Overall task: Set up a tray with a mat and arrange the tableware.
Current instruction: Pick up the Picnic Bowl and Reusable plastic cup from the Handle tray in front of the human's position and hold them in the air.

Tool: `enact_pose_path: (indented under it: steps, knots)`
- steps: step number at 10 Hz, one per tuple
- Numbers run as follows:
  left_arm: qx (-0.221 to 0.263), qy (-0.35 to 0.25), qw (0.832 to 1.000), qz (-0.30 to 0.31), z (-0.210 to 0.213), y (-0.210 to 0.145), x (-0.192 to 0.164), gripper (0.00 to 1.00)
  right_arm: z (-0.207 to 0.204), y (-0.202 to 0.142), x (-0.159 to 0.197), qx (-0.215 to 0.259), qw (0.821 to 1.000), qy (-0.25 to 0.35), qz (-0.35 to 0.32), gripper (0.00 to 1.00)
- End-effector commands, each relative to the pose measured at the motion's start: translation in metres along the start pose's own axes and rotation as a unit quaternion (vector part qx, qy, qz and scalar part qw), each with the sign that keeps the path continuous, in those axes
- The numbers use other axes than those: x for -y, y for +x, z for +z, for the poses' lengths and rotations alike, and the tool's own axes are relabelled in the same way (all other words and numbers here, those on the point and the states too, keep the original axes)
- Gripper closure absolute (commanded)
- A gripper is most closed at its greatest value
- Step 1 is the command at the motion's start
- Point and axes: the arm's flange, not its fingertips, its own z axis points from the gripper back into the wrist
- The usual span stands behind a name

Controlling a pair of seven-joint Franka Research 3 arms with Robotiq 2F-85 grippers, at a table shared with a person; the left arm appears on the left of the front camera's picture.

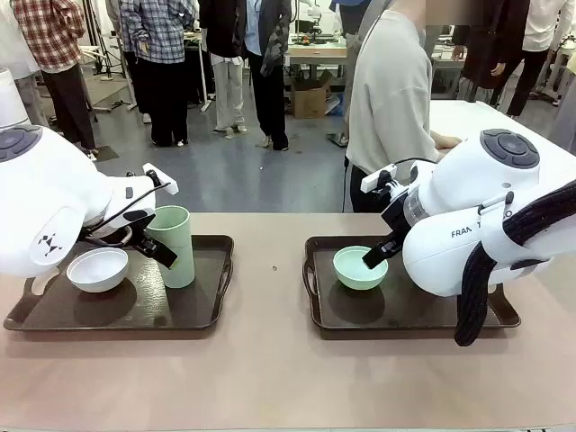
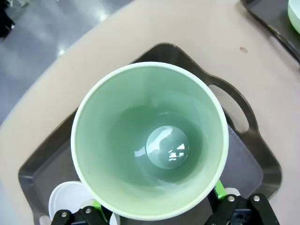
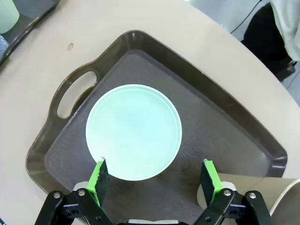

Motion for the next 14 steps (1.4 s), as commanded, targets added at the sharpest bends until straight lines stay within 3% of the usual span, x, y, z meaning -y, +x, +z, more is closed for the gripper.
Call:
enact_pose_path:
  steps: [1,12,14]
  knots:
    - [0.0,0.0,1.0,0.0,0.0,0.0,0.0,0.0,0.0,0.0,0.0,0.0,1.0,0.0,0.0,0.0]
    - [0.0,0.0,1.0,0.0,0.0,0.0,0.0,0.0,0.0,0.0,0.0,0.0,1.0,0.0,0.0,0.0]
    - [-0.006,0.043,0.999,-0.018,0.039,-0.02,0.002,0.0,0.037,-0.002,-0.016,-0.017,0.999,-0.002,-0.028,0.0]
